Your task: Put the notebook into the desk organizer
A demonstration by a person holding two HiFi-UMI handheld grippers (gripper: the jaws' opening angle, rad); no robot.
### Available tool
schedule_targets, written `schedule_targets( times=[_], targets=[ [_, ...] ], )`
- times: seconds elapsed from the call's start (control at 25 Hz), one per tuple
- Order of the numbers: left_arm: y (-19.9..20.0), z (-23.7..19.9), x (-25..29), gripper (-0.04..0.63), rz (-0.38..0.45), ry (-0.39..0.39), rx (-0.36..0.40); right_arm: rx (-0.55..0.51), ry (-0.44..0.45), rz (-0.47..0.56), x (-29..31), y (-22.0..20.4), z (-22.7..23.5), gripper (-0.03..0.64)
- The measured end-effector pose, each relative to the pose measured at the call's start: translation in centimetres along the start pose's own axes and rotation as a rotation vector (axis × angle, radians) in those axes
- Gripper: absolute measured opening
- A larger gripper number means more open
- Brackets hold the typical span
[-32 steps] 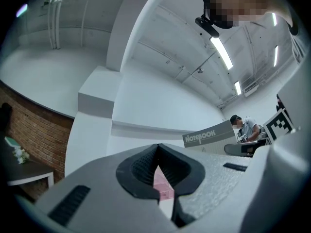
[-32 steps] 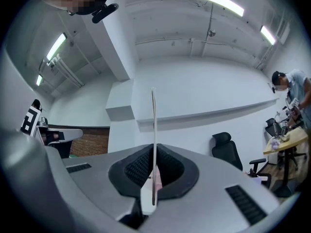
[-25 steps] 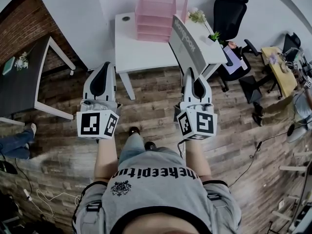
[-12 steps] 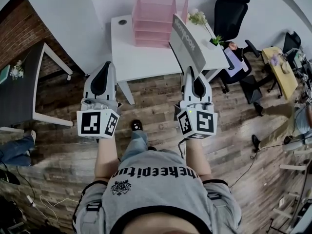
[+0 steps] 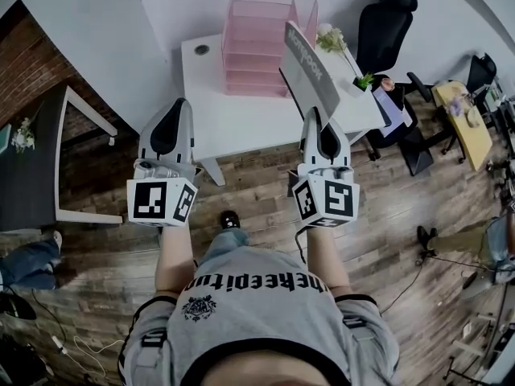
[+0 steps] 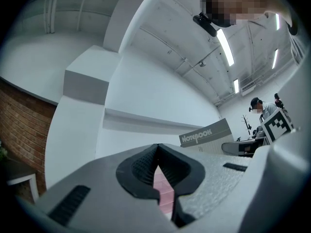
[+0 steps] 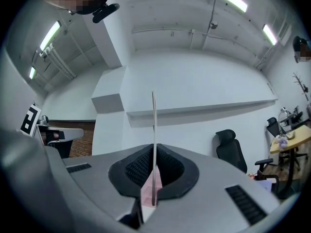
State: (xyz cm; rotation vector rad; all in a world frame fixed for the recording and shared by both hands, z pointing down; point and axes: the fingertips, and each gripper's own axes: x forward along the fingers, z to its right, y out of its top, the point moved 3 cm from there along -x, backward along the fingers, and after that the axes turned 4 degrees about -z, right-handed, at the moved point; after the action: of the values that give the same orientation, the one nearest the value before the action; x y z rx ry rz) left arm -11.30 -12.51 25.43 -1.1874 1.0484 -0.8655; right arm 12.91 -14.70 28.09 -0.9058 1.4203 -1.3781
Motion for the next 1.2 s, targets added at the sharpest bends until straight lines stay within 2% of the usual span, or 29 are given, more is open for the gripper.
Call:
schedule_targets(
  times=[0.28, 0.64, 0.88, 1.04, 1.2],
  targets=[
    [-0.9, -4.2, 5.2, 0.003, -0.009, -0.034, -0.004, -0.028, -0.027, -0.012, 6.1, -0.5, -0.8, 0.009],
    [-2.8, -7.3, 9.3, 0.003, -0.029, -0.066, -0.012, -0.148, -0.056, -0.065, 10.5, -2.8, -1.3, 0.009],
    [-4.3, -8.8, 11.3, 0.003, -0.054, -0.086, -0.020, -0.295, -0.050, -0.118, 12.4, -4.8, -1.9, 0.009],
    [-5.4, -9.4, 12.1, 0.003, -0.075, -0.091, -0.029, -0.397, -0.024, -0.102, 13.1, -5.7, -2.8, 0.009],
    [-6.2, -9.7, 12.5, 0.003, -0.084, -0.092, -0.036, -0.589, 0.014, -0.148, 13.2, -6.8, -3.5, 0.009]
  ],
)
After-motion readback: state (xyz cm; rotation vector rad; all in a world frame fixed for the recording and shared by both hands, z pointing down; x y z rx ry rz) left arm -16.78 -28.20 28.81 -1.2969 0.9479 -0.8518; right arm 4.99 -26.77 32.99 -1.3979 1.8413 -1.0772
